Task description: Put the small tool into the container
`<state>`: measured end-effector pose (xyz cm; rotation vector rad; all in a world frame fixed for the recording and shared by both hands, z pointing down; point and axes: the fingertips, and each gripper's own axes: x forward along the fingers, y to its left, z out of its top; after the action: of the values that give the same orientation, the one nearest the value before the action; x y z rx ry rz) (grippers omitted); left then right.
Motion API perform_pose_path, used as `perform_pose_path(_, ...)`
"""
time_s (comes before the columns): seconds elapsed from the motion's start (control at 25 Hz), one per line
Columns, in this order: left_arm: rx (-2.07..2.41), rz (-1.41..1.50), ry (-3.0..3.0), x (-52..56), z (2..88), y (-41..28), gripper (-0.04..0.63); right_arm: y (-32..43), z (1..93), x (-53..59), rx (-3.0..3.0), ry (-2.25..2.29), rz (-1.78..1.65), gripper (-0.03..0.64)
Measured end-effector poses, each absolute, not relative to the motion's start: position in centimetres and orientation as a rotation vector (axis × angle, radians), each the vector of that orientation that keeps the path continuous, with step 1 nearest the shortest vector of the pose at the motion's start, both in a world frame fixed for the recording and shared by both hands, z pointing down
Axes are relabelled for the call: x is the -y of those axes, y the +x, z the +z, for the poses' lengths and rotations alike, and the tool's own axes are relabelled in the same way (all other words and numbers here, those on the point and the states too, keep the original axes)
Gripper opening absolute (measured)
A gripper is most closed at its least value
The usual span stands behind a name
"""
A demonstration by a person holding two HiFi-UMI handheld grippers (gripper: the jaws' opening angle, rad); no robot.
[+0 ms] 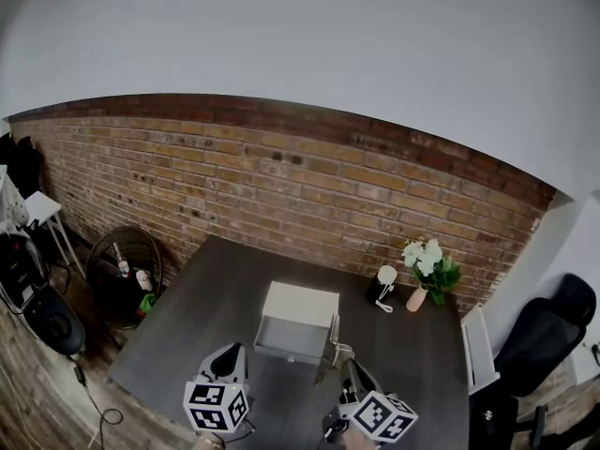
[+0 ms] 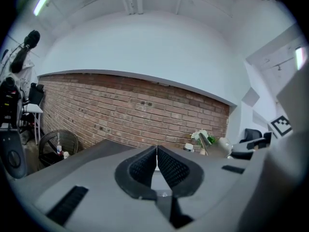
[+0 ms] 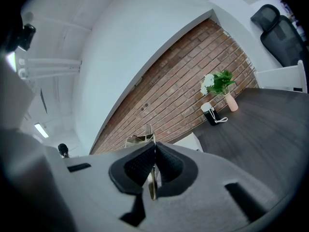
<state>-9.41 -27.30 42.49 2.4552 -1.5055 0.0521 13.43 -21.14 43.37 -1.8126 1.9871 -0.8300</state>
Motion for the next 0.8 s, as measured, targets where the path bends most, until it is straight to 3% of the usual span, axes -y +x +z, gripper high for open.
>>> perform_pose_path(0.8,1.35,0.129,2.445,34.0,47.6,-9.2,0.006,12.4,46.0,25.0,-1.882,-1.929,-0.893,0.005)
